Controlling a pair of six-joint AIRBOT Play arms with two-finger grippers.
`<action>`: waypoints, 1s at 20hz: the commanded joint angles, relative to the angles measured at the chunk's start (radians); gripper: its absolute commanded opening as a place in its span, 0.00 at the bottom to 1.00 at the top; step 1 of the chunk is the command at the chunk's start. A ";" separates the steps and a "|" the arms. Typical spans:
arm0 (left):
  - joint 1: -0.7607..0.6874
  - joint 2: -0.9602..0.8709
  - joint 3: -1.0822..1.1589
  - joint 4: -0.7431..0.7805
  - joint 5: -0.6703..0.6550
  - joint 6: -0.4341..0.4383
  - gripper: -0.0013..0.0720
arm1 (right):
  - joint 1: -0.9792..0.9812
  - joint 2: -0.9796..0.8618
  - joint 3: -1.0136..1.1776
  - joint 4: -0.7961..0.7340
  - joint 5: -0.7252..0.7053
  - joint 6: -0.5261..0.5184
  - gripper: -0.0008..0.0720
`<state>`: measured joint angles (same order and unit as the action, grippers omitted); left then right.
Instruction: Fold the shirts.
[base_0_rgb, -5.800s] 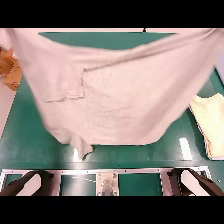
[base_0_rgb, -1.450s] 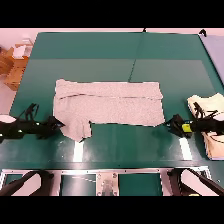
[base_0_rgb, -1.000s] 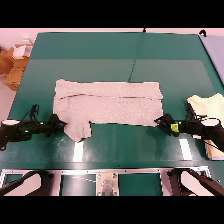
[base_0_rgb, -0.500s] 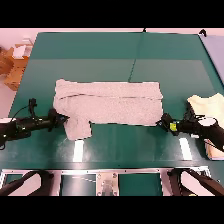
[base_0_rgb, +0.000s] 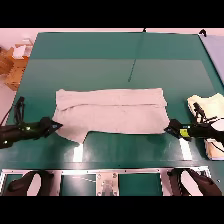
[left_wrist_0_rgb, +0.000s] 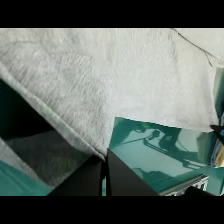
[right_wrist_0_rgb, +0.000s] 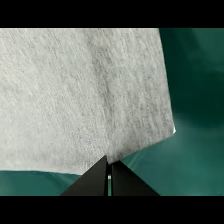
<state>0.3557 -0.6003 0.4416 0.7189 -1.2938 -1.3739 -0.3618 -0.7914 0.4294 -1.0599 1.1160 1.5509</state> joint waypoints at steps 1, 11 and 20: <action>0.000 0.107 0.025 0.071 -0.097 -0.111 0.05 | -0.003 0.076 0.037 -0.116 0.101 0.066 0.02; 0.000 -0.169 0.304 0.031 -0.026 -0.051 0.05 | 0.029 -0.176 0.420 -0.042 0.045 0.061 0.02; -0.087 -0.710 0.534 -0.125 0.182 0.129 0.05 | 0.179 -0.690 0.723 0.040 -0.124 0.062 0.03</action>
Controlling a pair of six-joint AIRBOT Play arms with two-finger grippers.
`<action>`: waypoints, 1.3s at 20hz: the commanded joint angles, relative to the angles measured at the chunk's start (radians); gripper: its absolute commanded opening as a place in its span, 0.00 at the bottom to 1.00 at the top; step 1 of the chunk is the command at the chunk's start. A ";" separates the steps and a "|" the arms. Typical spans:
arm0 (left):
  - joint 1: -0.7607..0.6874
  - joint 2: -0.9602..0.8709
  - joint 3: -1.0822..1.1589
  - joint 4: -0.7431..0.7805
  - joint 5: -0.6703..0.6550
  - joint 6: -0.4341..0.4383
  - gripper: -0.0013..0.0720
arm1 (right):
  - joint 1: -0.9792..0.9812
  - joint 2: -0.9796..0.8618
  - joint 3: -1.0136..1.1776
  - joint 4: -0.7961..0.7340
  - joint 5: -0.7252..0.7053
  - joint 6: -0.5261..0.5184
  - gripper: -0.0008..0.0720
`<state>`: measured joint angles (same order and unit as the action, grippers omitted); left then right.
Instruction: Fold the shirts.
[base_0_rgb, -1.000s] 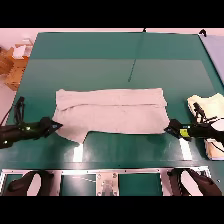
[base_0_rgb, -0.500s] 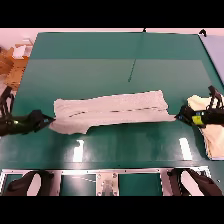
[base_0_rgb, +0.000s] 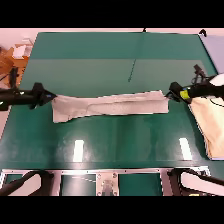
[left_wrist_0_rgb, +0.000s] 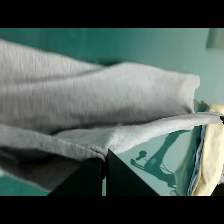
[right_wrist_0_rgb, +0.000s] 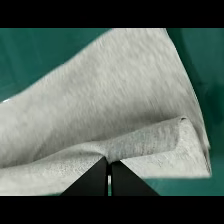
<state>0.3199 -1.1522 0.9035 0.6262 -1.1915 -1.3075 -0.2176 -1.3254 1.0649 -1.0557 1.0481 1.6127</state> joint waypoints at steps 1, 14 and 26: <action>-0.087 -0.219 0.096 -0.032 0.123 0.076 0.05 | 0.043 -0.209 0.110 0.045 -0.077 0.000 0.03; 0.020 -0.347 0.318 -0.037 0.092 0.000 0.87 | -0.219 -0.373 0.306 0.059 0.245 -0.309 0.73; -0.265 -0.348 0.318 -0.060 0.076 0.061 0.05 | -0.054 -0.546 0.295 0.132 0.302 -0.447 0.03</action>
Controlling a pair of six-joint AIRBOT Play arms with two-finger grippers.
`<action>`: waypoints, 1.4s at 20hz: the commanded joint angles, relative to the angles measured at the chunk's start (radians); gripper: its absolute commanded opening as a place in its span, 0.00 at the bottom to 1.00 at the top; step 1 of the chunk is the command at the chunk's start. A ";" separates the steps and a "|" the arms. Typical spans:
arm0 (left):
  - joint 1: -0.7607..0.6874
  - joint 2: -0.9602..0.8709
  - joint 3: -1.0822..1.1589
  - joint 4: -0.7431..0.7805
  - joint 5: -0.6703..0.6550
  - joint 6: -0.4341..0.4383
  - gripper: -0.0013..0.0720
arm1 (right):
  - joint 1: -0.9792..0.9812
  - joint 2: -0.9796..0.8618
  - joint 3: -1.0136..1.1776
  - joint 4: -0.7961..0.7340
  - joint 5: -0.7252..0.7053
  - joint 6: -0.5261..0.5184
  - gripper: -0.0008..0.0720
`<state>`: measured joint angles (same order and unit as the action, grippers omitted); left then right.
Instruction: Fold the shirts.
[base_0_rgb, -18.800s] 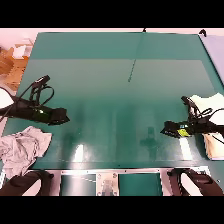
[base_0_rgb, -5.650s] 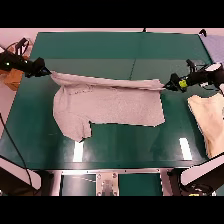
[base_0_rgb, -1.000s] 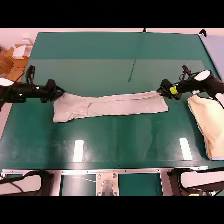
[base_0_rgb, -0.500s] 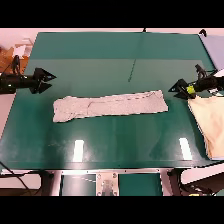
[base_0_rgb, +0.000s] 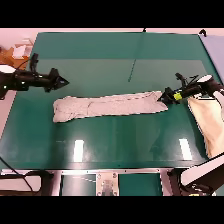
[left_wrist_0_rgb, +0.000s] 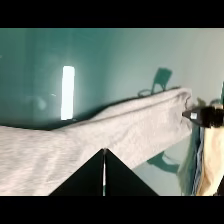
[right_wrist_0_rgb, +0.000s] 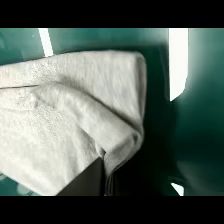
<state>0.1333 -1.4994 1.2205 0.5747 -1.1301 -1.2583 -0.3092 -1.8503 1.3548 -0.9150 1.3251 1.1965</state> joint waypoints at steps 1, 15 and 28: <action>-0.113 -0.003 0.002 -0.008 0.037 0.013 0.05 | 0.041 -0.020 0.024 -0.008 0.059 -0.031 0.03; -0.684 -0.430 0.407 0.071 0.130 -0.084 0.05 | 0.035 0.449 0.254 0.051 0.420 0.061 0.02; -0.756 -0.517 0.523 0.189 0.153 -0.194 0.05 | 0.021 0.525 0.266 0.138 0.378 0.098 0.02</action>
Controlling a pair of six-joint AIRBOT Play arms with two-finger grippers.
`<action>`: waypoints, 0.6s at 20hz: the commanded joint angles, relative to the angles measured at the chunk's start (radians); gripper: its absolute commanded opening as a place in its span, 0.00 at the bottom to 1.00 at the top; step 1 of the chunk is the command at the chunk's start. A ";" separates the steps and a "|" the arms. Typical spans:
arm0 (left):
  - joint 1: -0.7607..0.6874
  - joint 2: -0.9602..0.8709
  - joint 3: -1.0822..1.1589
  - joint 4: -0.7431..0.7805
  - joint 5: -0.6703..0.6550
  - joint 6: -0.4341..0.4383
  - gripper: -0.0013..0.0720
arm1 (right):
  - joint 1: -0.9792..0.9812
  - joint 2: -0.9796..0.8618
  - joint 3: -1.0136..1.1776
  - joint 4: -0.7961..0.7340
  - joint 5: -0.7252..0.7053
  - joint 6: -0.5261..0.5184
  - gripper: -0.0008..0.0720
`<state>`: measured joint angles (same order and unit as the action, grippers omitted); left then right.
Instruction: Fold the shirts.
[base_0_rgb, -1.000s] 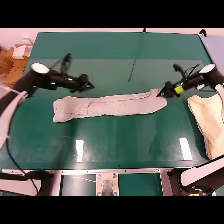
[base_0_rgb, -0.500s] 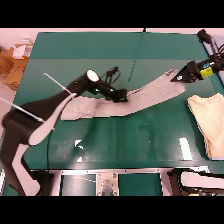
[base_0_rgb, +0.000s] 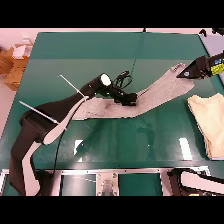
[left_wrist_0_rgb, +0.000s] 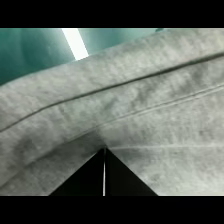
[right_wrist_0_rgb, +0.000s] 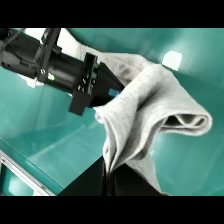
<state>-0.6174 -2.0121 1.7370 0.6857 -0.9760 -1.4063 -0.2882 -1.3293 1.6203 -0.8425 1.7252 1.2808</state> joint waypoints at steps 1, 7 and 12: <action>-0.008 -0.005 0.006 0.106 0.009 -0.060 0.05 | 0.000 0.004 0.001 0.111 -0.023 0.014 0.02; -0.009 -0.021 0.006 0.108 0.071 -0.060 0.05 | 0.007 0.007 -0.002 0.198 -0.025 0.044 0.03; 0.093 0.011 0.114 0.103 -0.154 -0.052 0.05 | 0.011 0.006 -0.046 0.196 -0.056 0.055 0.03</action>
<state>-0.5808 -2.0182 1.7916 0.7868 -0.9813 -1.4628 -0.2806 -1.3228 1.5997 -0.6556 1.6878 1.3254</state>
